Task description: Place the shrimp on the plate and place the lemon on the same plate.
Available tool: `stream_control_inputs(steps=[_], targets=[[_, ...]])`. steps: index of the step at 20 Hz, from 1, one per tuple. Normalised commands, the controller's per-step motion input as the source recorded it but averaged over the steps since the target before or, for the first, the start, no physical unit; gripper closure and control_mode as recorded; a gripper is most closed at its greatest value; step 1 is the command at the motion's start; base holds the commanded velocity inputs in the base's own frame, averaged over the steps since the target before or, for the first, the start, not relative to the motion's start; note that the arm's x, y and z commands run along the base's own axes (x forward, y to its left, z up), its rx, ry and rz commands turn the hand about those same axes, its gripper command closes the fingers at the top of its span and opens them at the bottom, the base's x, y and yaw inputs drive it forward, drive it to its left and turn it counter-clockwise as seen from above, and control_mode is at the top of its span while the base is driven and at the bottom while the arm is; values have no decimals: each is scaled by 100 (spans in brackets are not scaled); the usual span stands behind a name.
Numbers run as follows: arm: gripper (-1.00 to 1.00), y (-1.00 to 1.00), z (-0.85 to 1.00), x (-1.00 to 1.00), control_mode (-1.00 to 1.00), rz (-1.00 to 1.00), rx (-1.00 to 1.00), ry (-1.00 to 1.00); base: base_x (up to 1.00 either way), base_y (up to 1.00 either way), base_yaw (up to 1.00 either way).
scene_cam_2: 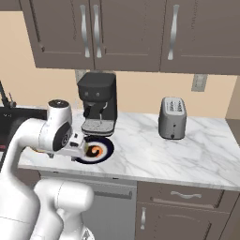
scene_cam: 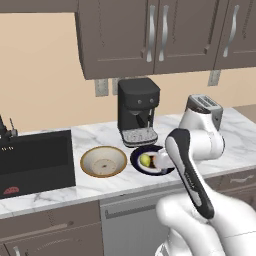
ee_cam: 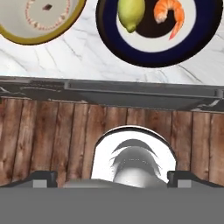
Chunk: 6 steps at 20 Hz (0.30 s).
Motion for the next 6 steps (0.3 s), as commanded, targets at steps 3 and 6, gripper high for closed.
stream_control_inputs(steps=[3, 6], targets=[[-100, 0, 8, -56, -100, 0, 0, -2, 0, 0, 0], [-100, 0, 2, -36, -100, -2, 0, 0, 0, 0, 0]])
